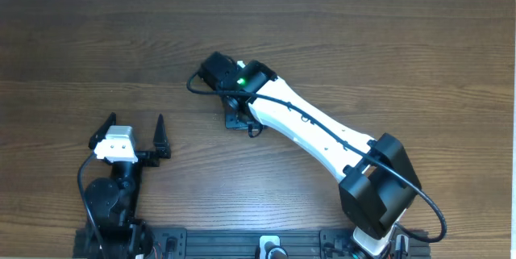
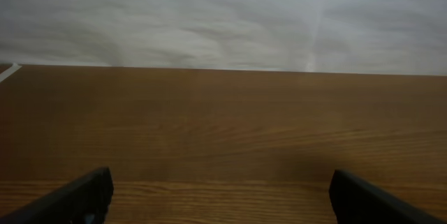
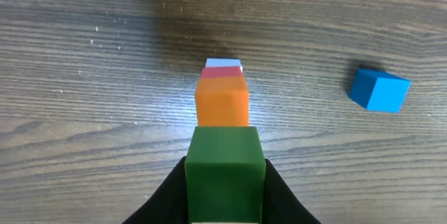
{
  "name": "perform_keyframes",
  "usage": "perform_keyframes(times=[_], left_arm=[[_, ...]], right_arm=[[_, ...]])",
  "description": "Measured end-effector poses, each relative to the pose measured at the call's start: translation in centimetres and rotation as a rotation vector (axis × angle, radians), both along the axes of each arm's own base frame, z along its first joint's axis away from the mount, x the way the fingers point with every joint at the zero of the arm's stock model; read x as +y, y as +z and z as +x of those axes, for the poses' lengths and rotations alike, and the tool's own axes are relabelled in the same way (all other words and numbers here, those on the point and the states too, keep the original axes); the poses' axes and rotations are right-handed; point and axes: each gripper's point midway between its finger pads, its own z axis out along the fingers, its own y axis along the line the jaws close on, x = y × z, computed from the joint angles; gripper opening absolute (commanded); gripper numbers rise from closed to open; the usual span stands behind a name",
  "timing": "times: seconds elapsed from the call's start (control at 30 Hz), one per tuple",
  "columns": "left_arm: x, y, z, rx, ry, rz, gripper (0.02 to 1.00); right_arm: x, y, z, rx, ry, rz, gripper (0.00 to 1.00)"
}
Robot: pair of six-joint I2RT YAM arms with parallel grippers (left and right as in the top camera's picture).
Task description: Stack Cubes
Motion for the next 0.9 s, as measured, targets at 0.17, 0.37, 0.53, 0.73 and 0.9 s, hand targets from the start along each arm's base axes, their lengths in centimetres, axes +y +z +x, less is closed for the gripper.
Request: perform_keyframes(times=[0.17, 0.37, 0.53, 0.73, 0.9], left_arm=[[0.00, 0.00, 0.00, 0.000, 0.000, 0.000, 0.998], [0.00, 0.01, 0.00, 0.000, 0.000, 0.000, 1.000], [0.00, 0.00, 0.00, 0.000, 0.000, 0.000, 1.000], [0.00, 0.00, 0.00, 0.000, 0.000, 0.000, 1.000], [0.00, 0.00, 0.00, 0.000, 0.000, 0.000, 0.998]], right_arm=[[-0.16, 0.02, 0.56, -0.007, -0.014, 0.011, 0.009], [-0.28, 0.03, 0.79, -0.009, -0.021, 0.014, 0.009], [-0.01, -0.03, 0.71, -0.002, -0.016, 0.027, 0.009], [0.15, -0.43, 0.70, -0.001, -0.014, 0.036, 0.012], [-0.06, -0.84, 0.47, 0.008, -0.014, 0.028, 0.009]])
